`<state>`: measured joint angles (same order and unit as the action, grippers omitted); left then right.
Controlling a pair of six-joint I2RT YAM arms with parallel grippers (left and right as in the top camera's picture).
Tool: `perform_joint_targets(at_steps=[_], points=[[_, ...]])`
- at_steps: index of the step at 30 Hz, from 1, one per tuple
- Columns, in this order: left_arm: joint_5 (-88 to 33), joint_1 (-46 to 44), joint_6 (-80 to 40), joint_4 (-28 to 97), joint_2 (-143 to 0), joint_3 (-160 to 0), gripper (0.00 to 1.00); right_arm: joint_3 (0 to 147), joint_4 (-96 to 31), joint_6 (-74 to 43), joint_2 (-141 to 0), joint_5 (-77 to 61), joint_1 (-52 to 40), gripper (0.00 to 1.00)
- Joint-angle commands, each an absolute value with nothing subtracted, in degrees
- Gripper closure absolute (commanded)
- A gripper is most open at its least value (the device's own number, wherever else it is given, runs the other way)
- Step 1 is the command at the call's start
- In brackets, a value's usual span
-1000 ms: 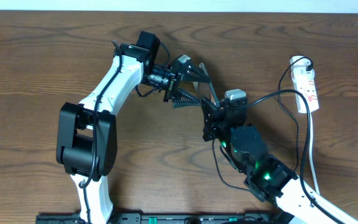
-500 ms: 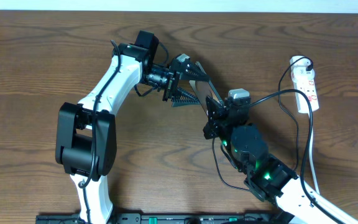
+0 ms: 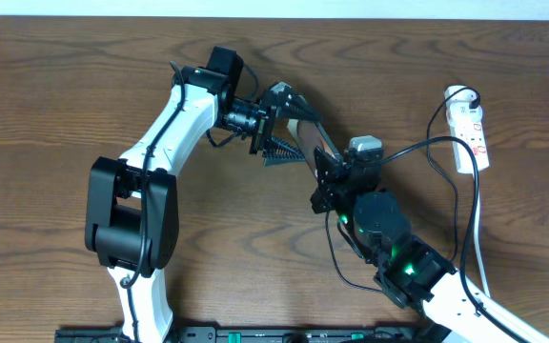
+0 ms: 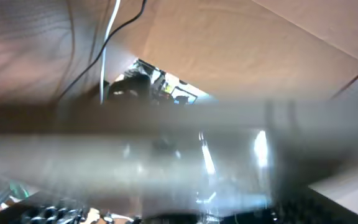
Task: Plug charger to phone and switch on socket
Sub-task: 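Open the left gripper to release the phone to the right gripper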
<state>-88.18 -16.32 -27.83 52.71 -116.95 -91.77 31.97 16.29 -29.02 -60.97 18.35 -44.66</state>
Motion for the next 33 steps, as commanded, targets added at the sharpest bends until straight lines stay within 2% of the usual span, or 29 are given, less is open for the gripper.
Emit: perform_joint_targets(at_steps=[1,7,15,22,33], points=[[-87.37,-16.62,-27.75,52.53,-116.68,-93.25,0.04,32.97,17.39,-32.14,-59.92,15.97,-45.21,0.99],[-87.24,-16.62,-27.75,49.25,-116.68,-93.25,0.03,32.97,16.47,-32.12,-59.79,17.76,-45.04,0.99],[-78.30,-16.14,-27.79,48.03,-116.66,-93.25,0.03,32.97,15.33,-32.12,-59.44,20.86,-44.51,0.99],[-77.71,-11.29,-28.62,42.19,-115.77,-93.25,0.03,32.97,9.30,-32.12,-57.19,24.10,-43.88,0.99],[-57.01,-6.11,-27.83,43.03,-105.80,-93.25,0.02,32.97,2.42,-32.14,-51.53,26.06,-41.15,0.99]])
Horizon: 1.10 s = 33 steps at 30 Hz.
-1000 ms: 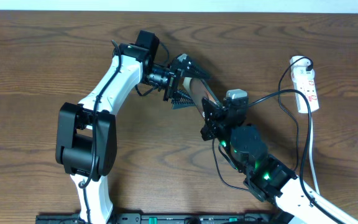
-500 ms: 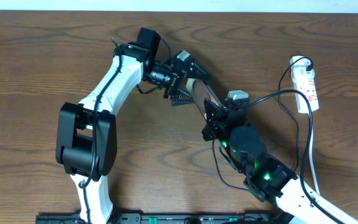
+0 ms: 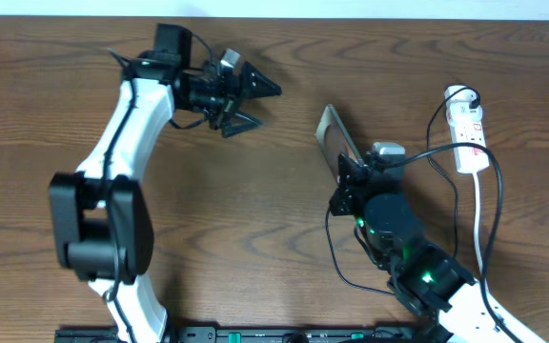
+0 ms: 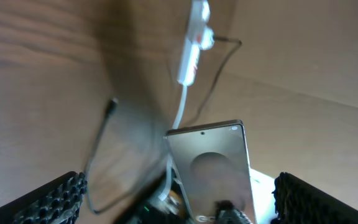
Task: Plug charger to phone and switch on socket
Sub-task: 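Open the left gripper to release the phone to the right gripper, then retract the left arm back away from the phone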
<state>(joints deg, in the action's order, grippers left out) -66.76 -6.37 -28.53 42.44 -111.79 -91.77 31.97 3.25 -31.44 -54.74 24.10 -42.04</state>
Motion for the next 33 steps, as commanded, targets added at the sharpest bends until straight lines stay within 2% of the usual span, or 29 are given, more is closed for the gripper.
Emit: perform_joint_targets(at_steps=[1,6,7,12,21,30,33], points=[[-53.67,-6.13,-27.22,43.44,-103.90,-93.25,0.02,32.97,1.19,-32.16,-50.46,26.06,-40.82,0.99],[-40.12,-6.35,-24.03,47.94,-95.31,-93.25,0.02,32.97,-4.14,-33.01,-45.17,26.28,-39.83,0.99],[-34.39,-6.35,-23.57,50.89,-91.66,-93.25,0.02,32.97,-6.20,-33.85,-42.81,26.89,-39.59,0.99],[-22.04,-6.35,-23.57,59.55,-82.61,-93.25,0.02,32.97,-9.98,-33.85,-37.23,27.11,-39.29,0.99],[-16.75,-6.35,-22.72,68.53,-68.18,-93.23,0.02,32.97,-15.25,-33.85,-31.81,27.07,-39.29,0.99],[-9.19,-6.33,-22.74,68.79,-56.77,-93.23,0.02,33.01,-16.80,-34.37,-31.42,21.82,-39.31,0.99],[-7.01,-6.35,-23.16,64.77,-54.26,-93.23,0.02,33.01,-18.61,-37.93,-31.22,20.40,-39.31,0.99]])
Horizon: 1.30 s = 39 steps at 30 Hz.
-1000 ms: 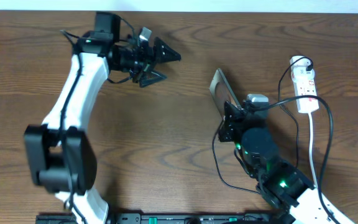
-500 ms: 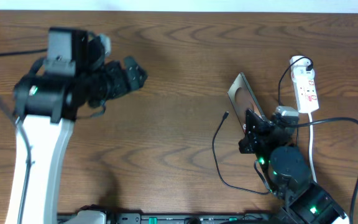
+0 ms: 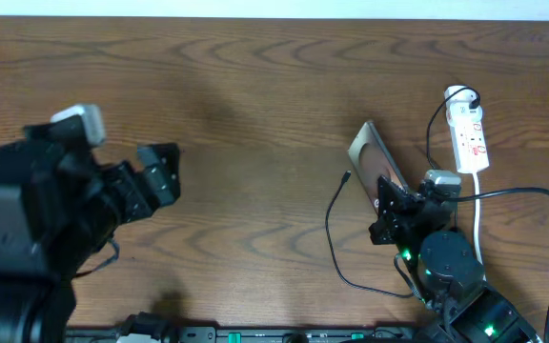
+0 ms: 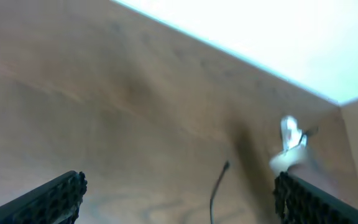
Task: Plug charger to phone and switch on socket
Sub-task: 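Retract the left arm back away from the phone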
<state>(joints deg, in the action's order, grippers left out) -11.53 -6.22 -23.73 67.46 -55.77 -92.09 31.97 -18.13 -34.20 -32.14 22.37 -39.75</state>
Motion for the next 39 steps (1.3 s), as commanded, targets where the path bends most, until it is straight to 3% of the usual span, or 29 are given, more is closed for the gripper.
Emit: perform_joint_targets(at_steps=[1,16,39], points=[[-7.01,-6.35,-23.55,63.20,-53.95,-93.23,0.02,33.01,-19.51,-39.53,-31.22,20.40,-39.31,0.99],[-7.03,-6.35,-26.46,42.09,-53.58,-88.14,0.02,33.01,-21.74,-47.37,-31.22,12.71,-39.42,0.99],[-8.58,-6.35,-27.07,41.56,-37.19,-77.80,0.02,33.01,-28.12,-51.20,-31.22,8.05,-39.44,0.99]])
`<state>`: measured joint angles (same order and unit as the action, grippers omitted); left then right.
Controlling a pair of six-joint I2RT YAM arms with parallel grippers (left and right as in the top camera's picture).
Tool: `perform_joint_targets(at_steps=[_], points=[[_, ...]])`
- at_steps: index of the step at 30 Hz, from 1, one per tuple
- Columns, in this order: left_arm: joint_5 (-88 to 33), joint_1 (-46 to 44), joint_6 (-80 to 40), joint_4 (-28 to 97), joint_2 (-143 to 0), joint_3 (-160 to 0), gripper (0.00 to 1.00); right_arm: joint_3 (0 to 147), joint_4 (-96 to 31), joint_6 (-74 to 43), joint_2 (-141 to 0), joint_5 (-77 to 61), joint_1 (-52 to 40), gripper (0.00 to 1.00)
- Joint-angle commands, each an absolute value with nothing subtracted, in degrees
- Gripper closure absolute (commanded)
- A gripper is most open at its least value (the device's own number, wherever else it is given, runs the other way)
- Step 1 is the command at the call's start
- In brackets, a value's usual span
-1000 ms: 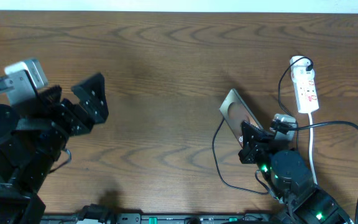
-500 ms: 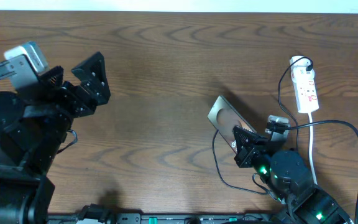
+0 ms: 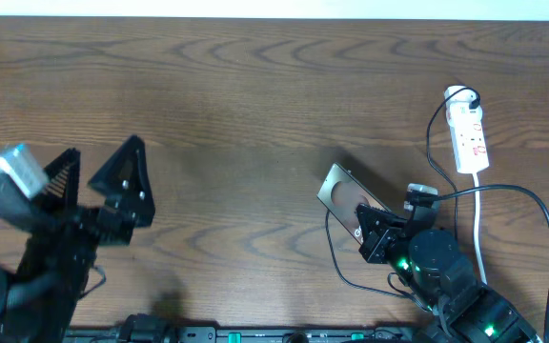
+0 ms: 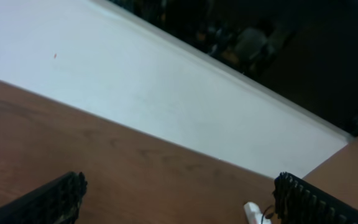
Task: Plug charger to phone and switch on socket
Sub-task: 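Retract the left arm back away from the phone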
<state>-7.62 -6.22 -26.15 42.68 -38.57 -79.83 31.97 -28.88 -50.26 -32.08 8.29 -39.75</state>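
Observation:
The phone (image 3: 339, 191) is a grey slab tilted up off the table at the right. Its lower end sits in my right gripper (image 3: 374, 234), which is shut on it. The white socket strip (image 3: 467, 133) lies at the far right, and its near end also shows in the left wrist view as the socket strip (image 4: 252, 211). A black charger cable (image 3: 330, 243) loops from the strip past the right arm, and its plug end is hidden behind the phone. My left gripper (image 3: 93, 181) hangs at the lower left, open and empty, and the left gripper (image 4: 179, 214) is raised off the wood.
A white cord (image 3: 477, 224) runs from the strip toward the table's front edge. The right arm's base (image 3: 465, 310) fills the lower right corner. A white wall (image 4: 166, 87) borders the table's far edge.
My left arm has drawn back further to the lower left, and its camera now looks past the table's far edge. The right gripper has carried the phone left and nearer the front.
Both grippers were at the phone in the middle of the table. Then the left gripper was open at the upper left while the right alone held the phone. Then the left arm was at the left edge and the phone near the socket strip. Now the phone sits lower.

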Motion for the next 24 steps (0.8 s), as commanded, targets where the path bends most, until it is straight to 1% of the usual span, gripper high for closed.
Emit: perform_joint_targets(at_steps=[1,6,15,18,24], points=[[-8.54,-6.33,-27.46,40.75,-36.42,-76.97,0.02,33.01,-28.10,-51.20,-31.22,7.90,-39.44,0.99],[-8.56,-6.35,-28.42,37.60,-35.31,-74.17,0.02,33.01,-28.25,-51.20,-31.22,6.26,-39.48,0.99],[-11.55,-6.33,-28.38,38.54,-34.98,-72.90,0.02,33.01,-32.01,-53.41,-31.22,5.74,-39.48,0.99],[-11.55,-6.33,-28.14,40.88,-33.65,-72.90,0.02,33.01,-32.12,-53.84,-31.22,5.63,-39.48,0.99],[-10.85,-6.33,-27.29,48.71,-26.59,-72.90,0.02,33.01,-31.07,-54.43,-31.22,8.80,-39.46,0.99]])
